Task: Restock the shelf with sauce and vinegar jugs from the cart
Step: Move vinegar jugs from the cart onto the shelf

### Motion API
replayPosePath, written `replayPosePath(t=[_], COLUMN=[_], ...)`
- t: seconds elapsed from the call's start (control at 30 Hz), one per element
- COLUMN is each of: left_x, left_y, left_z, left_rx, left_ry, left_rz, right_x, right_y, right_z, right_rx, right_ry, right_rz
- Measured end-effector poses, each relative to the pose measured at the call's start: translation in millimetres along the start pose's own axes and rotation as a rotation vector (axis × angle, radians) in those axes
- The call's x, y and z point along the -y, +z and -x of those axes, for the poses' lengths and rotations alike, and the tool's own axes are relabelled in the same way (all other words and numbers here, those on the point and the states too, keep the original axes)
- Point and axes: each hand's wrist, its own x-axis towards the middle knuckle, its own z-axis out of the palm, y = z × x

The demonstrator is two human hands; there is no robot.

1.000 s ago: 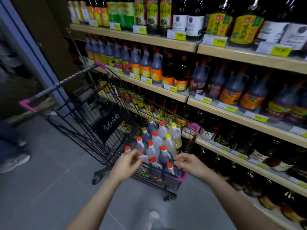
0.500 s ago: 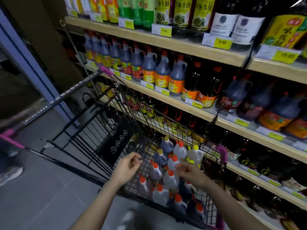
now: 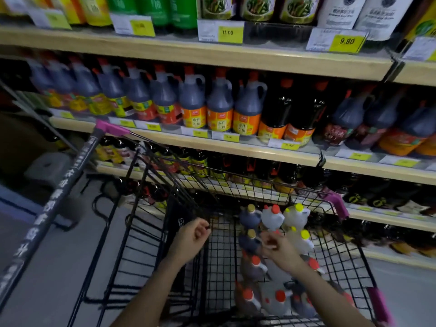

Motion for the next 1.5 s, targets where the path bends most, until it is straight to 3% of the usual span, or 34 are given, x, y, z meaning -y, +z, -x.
replayPosePath(t=[0.27,0.47,0.6,0.97,1.1,1.3,1.5], left_x=[49,78,79,8,-26,-49,-20], left_y=[26,44,45,23,7,-3,17], left_z=[-43,-45,-43,-39,-48,-51,-46], left_rx=[0.059,0.124,0.157,0.317,0.384,0.282,0.16], left_ry=[-0.084,-0.168,-0.208,-0.17,-0.147,-0.128,-0.294], left_rz=[0.036,0.079,0.064,0.165,0.338,0.51,0.605], right_x=[-35,-72,-78,46,105,141,78], right_y=[47,81,75,-10,-37,-48,-48], right_z=[-71,-105,-105,-60,-55,-68,-90], right_rx=[-0.073,-0.037,0.044,0.016,-0.048,-0.032,0.016], right_ry=[0.092,0.193,0.156,-0.294,-0.395,-0.38,-0.194], right_rz=[0.094,0.395,0.527,0.083,-0.032,-0.238,-0.292])
